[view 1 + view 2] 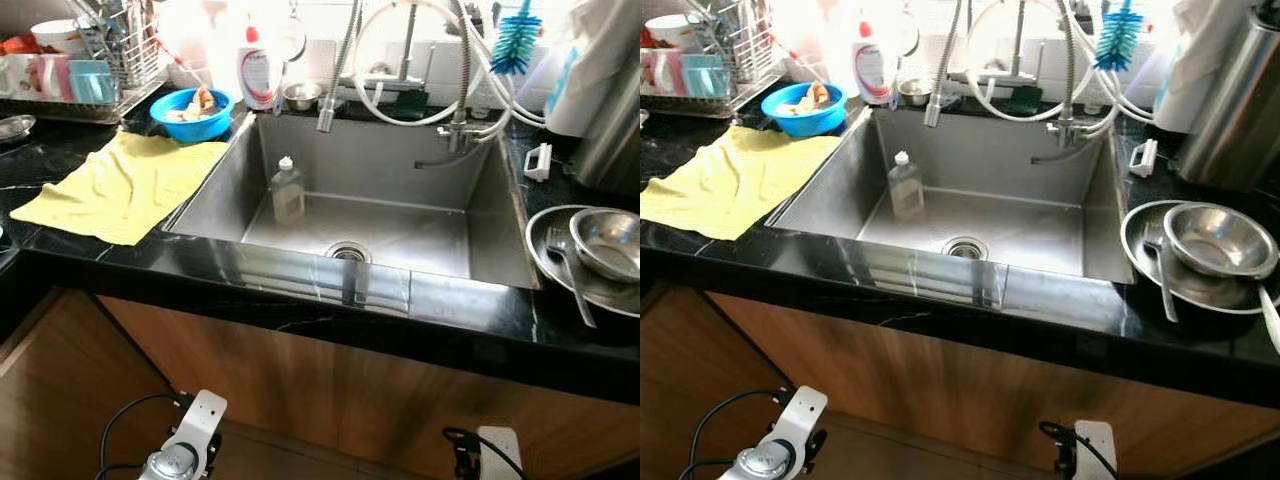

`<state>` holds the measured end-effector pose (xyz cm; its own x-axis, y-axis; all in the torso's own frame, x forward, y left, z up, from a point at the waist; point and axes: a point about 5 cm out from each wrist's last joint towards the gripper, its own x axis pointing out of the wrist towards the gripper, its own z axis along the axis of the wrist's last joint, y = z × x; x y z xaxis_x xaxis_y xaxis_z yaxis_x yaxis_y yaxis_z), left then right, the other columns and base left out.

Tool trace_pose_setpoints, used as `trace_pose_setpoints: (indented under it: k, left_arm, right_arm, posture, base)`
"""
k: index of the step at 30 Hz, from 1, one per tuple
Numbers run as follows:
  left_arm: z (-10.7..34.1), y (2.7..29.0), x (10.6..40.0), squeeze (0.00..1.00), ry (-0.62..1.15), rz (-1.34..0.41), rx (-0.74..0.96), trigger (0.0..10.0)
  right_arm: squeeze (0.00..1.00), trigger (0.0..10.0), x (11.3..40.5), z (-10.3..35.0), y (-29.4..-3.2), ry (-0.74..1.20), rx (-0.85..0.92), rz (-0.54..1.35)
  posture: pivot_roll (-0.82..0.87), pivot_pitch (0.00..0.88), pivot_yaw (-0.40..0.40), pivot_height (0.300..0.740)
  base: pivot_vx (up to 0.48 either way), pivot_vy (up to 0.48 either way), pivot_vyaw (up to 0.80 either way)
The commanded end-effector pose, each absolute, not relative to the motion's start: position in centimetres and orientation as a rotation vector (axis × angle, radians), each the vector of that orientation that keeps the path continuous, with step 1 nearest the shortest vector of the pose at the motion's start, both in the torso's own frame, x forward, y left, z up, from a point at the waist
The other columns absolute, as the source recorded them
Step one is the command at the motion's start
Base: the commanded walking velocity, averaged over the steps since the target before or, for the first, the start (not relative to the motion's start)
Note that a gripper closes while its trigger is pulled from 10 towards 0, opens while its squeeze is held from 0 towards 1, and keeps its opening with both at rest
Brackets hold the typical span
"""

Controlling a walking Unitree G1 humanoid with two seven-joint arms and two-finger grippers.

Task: Kitchen organization

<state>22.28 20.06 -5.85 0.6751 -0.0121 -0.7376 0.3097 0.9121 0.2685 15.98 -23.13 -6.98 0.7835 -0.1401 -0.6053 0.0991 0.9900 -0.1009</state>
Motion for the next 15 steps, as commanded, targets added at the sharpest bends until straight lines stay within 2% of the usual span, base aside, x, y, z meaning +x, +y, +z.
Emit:
trace_pose_setpoints:
  k: [1,5,12,15]
  left_arm:
    - [-6.1,20.4,21.9,0.0,0.839,-0.184,0.398,10.0]
    - [-6.1,20.0,22.0,0.0,0.838,-0.194,0.395,10.0]
    - [-6.1,19.7,22.1,0.0,0.836,-0.205,0.395,10.0]
    - [-6.1,19.7,22.1,0.0,0.837,-0.207,0.396,10.0]
  right_arm:
    - [0.0,10.0,15.9,-6.7,-22.9,0.622,-0.074,-0.111]
    - [0.0,10.0,15.4,-5.0,-22.3,0.481,-0.142,-0.094]
    - [0.0,10.0,14.3,-3.4,-21.4,0.409,-0.194,-0.098]
    - [0.0,10.0,12.8,-1.5,-21.2,0.343,-0.233,-0.133]
  posture:
    - [-0.15,0.0,0.042,0.74]
    - [-0.16,0.0,0.045,0.74]
    - [-0.17,0.0,0.045,0.74]
    - [-0.18,0.0,0.05,0.74]
  base:
    - [0.0,0.0,0.0]
    - [0.0,0.0,0.0]
    - [0.0,0.0,0.0]
    - [0.0,0.0,0.0]
